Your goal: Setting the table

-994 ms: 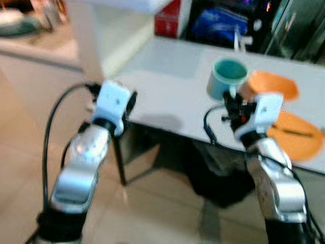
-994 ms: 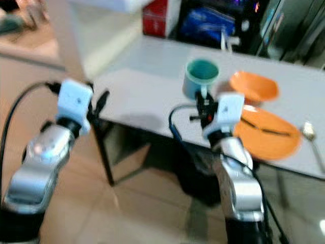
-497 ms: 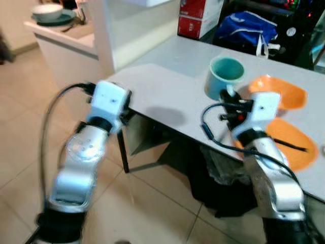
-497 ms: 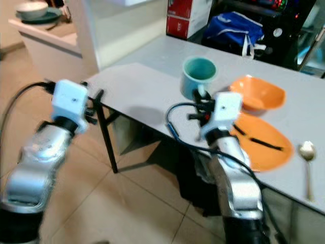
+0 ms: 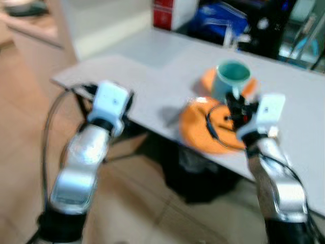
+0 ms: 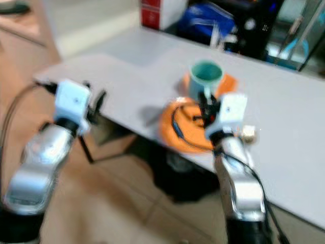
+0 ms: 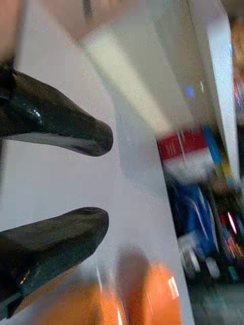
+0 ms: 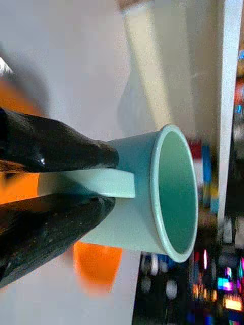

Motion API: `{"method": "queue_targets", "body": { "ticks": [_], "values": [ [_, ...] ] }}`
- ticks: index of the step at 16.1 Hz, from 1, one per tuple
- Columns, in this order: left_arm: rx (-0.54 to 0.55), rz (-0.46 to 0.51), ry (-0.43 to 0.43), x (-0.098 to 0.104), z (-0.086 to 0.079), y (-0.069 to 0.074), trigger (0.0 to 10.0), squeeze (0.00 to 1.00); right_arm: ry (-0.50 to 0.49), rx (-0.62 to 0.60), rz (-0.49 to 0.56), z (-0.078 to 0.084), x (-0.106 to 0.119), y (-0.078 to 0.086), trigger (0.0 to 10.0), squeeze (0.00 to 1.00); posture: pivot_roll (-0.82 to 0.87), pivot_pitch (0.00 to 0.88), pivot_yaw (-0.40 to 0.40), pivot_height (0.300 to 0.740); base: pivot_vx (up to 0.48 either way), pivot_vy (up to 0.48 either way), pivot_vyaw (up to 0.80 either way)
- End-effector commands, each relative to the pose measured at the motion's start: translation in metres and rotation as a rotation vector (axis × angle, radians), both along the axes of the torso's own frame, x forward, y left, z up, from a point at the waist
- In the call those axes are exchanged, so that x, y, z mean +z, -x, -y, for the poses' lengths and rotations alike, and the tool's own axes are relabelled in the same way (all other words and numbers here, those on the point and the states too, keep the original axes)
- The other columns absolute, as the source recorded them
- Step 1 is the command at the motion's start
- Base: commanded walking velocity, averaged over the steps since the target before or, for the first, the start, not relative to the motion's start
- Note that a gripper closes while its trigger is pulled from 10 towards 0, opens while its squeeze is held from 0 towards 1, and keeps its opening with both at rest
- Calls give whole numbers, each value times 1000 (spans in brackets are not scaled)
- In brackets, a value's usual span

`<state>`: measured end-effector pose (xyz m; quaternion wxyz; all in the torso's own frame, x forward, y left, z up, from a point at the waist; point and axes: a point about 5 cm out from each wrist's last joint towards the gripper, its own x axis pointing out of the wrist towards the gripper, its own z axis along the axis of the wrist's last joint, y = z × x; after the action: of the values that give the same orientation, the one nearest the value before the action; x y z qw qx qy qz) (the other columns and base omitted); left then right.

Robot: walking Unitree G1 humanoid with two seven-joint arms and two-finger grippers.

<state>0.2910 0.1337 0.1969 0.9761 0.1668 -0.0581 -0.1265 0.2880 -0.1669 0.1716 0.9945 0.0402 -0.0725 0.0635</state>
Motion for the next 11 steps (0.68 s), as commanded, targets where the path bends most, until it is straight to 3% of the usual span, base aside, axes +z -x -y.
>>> {"method": "queue_targets", "body": {
  "ticks": [1,3,5,8,11],
  "values": [
    [8,18,-13,5,-4,0,10000,0,-11,10,28,-2,8,-1,10000,0,-31,2,-11,740,0,-480,0],
    [15,14,-9,4,-6,-1,10000,0,-11,28,9,-3,6,-4,10000,0,-30,3,-11,740,0,-480,0],
    [36,-18,61,1,-9,-2,10000,0,2,46,-30,-5,1,-10,10000,0,-26,3,-12,740,0,-240,0],
    [-81,-63,-40,-13,-4,7,10000,0,-22,46,-97,-9,-10,-23,10000,0,-7,12,-21,740,0,0,0],
    [-67,-58,-55,-13,-6,8,10000,0,-12,60,-123,-15,-14,-29,10000,0,8,18,-29,740,0,0,0]
  ]
}}
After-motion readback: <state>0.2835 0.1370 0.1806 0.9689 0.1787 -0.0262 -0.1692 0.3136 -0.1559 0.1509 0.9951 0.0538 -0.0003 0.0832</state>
